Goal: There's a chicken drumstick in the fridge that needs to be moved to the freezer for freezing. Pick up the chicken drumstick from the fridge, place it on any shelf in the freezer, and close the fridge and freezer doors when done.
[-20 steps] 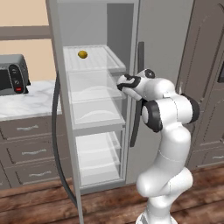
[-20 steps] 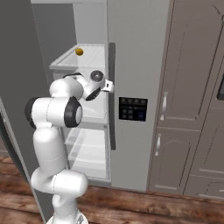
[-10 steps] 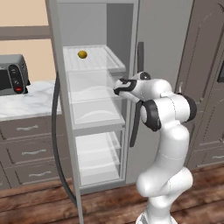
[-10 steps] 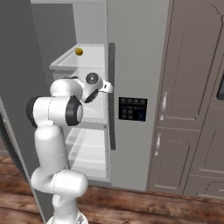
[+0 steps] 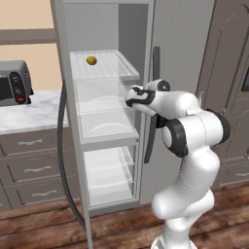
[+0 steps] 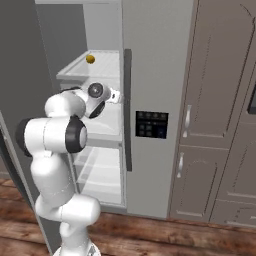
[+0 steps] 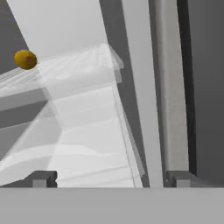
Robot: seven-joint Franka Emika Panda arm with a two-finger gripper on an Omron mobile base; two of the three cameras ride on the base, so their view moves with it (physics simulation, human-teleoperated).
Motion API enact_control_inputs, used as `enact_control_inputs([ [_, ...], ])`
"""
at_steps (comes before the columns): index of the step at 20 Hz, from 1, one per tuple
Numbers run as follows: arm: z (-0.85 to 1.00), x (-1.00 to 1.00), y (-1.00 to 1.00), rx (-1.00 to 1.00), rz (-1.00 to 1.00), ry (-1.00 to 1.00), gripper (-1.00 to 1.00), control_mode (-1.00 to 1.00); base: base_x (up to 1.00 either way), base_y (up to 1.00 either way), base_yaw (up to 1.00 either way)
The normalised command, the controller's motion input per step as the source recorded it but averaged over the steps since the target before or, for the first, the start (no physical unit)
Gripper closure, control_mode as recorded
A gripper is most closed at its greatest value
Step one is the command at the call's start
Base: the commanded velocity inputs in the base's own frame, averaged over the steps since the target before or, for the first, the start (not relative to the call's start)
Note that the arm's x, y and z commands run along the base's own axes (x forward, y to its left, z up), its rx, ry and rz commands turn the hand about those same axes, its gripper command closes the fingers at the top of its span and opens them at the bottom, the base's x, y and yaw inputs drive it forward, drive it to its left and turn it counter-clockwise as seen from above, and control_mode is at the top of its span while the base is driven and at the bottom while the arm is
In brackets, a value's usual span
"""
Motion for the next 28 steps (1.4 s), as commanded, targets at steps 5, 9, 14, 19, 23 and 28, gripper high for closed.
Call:
enact_control_inputs([
  [5, 0.56, -1.00, 0.00, -0.03, -0.03, -0.15, -1.00, -1.00, 0.00, 0.00, 0.00],
  [9, 0.01, -0.35, -0.15, -0.01, -0.03, 0.19, -1.00, -1.00, 0.00, 0.00, 0.00],
  [14, 0.63, -0.11, 0.00, -0.04, 0.00, 0.47, -1.00, -1.00, 0.00, 0.00, 0.00],
  [19, 0.99, -0.67, 0.00, -0.08, 0.00, 0.60, -1.00, -1.00, 0.00, 0.00, 0.00],
  [23, 0.98, -0.98, 0.02, -0.07, 0.00, 0.55, -1.00, -1.00, 0.00, 0.00, 0.00],
  [28, 0.32, -1.00, 0.14, 0.00, -0.08, -0.01, -1.00, -1.00, 0.00, 0.00, 0.00],
])
